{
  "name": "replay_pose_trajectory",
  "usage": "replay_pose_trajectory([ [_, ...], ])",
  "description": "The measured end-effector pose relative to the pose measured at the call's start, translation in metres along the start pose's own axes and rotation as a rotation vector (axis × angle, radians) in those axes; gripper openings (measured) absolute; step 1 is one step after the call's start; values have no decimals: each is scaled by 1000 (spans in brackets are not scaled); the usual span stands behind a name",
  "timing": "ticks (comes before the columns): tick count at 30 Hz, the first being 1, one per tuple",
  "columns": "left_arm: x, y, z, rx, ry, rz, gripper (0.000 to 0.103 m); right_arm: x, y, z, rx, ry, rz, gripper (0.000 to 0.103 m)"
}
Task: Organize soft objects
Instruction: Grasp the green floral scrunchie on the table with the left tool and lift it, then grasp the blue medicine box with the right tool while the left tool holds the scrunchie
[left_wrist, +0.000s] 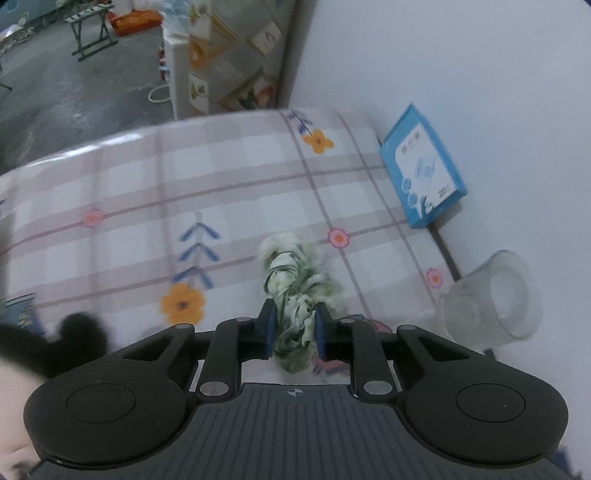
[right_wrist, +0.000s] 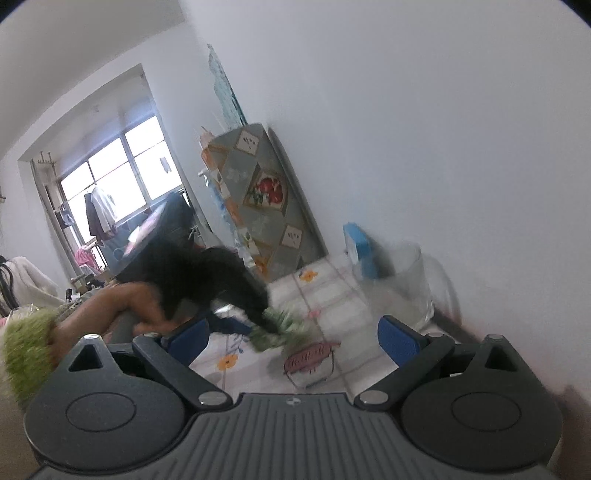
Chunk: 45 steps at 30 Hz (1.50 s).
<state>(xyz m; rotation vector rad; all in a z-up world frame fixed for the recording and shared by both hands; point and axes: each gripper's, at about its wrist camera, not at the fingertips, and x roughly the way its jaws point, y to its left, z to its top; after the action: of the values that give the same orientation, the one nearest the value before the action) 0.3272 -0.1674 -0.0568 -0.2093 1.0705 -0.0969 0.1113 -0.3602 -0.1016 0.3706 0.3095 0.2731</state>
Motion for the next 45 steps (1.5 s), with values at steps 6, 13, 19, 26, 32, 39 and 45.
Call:
replay_pose_trajectory([
  [6,-73,51,-12,-84,-88,-68,19,-12,15,38,-81,-32,5,101],
  [13,-129,113,-28,-199,-169,-160,19,49,42,113,-225,32,-17,100],
  [19,-154,153,-42,-272,-216,-213,19,170,49,151,-349,273,-178,95],
  [26,-173,185,-54,-317,-263,-236,19,270,32,136,-384,508,-344,88],
  [32,-179,197,-63,-324,-275,-257,19,298,41,119,-478,538,-425,89],
  [39,-177,203,-67,-339,-267,-265,19,298,46,128,-440,552,-304,87],
  [45,-177,203,-69,-338,-264,-271,19,288,61,129,-524,534,-287,87],
])
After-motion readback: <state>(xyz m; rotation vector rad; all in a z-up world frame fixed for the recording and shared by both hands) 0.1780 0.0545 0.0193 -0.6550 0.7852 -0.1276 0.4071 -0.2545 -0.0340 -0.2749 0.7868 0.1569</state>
